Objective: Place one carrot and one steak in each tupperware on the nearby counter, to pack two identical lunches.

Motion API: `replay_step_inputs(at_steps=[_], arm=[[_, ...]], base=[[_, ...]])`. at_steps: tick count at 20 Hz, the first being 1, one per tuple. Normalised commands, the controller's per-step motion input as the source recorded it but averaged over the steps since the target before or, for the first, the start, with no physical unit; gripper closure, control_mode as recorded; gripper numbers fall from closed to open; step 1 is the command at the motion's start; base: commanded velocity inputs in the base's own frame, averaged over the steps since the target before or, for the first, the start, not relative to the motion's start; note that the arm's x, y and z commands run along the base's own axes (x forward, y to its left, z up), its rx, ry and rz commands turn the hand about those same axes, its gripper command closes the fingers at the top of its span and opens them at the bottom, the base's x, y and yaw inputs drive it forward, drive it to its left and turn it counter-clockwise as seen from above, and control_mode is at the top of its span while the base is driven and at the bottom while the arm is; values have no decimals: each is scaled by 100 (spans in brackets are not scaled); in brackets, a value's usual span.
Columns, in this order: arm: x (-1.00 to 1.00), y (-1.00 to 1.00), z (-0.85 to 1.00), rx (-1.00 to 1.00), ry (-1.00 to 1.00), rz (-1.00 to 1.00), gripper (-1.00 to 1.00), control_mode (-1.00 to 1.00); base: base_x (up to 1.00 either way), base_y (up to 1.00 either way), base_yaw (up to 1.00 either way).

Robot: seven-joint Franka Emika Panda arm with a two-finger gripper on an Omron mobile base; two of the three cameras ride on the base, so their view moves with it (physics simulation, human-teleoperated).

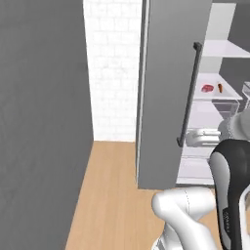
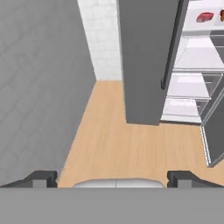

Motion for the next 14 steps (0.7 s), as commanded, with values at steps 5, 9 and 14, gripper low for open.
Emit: replay_step_inputs(at_steps=[5, 9, 14], arm=[[0, 0, 0, 0, 0, 0, -100, 100], [0, 0, 0, 0, 0, 0, -100, 100], [0, 0, 0, 0, 0, 0, -100, 100]], base=[[31, -32, -44], [34, -40, -34], [65, 0, -38]])
